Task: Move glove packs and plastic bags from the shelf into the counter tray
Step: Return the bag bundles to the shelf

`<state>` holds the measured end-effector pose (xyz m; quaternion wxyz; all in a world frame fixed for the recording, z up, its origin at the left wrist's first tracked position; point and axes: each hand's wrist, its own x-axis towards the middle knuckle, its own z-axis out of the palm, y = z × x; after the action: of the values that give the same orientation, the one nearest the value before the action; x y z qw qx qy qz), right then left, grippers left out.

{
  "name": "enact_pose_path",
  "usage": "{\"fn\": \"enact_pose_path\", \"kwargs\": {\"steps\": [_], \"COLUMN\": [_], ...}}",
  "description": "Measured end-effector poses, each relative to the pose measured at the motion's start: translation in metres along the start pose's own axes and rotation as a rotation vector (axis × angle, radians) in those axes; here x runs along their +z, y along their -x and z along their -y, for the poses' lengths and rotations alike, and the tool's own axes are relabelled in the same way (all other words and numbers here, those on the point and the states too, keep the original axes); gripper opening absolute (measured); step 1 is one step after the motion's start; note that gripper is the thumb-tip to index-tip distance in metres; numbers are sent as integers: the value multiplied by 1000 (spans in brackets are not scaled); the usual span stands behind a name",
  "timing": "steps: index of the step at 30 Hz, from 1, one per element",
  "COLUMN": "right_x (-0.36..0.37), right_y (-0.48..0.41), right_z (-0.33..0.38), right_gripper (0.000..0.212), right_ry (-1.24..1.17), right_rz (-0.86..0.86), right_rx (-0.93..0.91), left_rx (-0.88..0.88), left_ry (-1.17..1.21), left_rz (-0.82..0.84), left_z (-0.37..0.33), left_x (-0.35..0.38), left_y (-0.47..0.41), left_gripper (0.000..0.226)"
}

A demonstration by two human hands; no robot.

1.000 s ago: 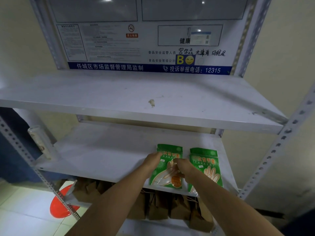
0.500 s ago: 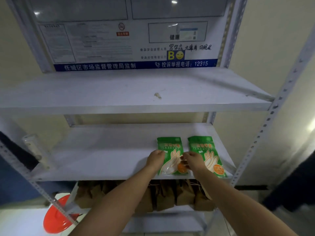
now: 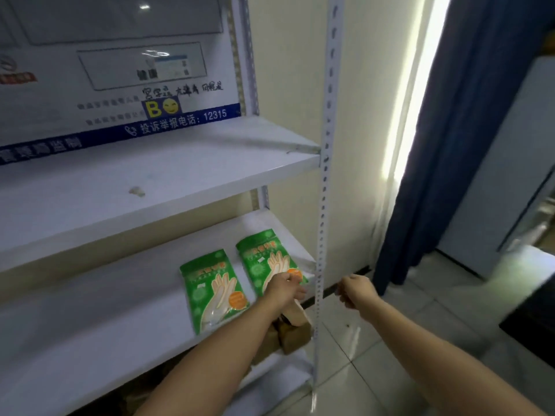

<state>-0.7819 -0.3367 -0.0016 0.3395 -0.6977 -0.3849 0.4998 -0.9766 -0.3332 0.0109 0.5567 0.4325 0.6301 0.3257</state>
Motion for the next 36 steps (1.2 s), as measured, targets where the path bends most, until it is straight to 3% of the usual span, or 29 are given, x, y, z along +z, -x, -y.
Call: {"fn": "enact_pose_path", "kwargs": {"steps": [8,17,22,31,36], "right_x": [-141,-288,-342,-426,-468], "right_y": [-87,-184,-227,-341,-401], "right_z": [0,6,5,-18,-12], "right_gripper": [15,9,22,25,22], "right_ry": [-139,-292,-379,-509,-611], "right_rz": [-141,-248,-338,-588,-706], "right_rx": [123,188,208,267,364], "left_rx": [7,9,-40,-28,-80], "left_ry": [-147,-234,-263,-385,-486], "left_rz": [171,281,377,606,763], "left_z": [-55,-146,-182,-221,-254], "left_x": [162,317,387,519,576], "left_y": [-87,-177,-220,-325,-389], "left_gripper": [29,20,17,22,14]}}
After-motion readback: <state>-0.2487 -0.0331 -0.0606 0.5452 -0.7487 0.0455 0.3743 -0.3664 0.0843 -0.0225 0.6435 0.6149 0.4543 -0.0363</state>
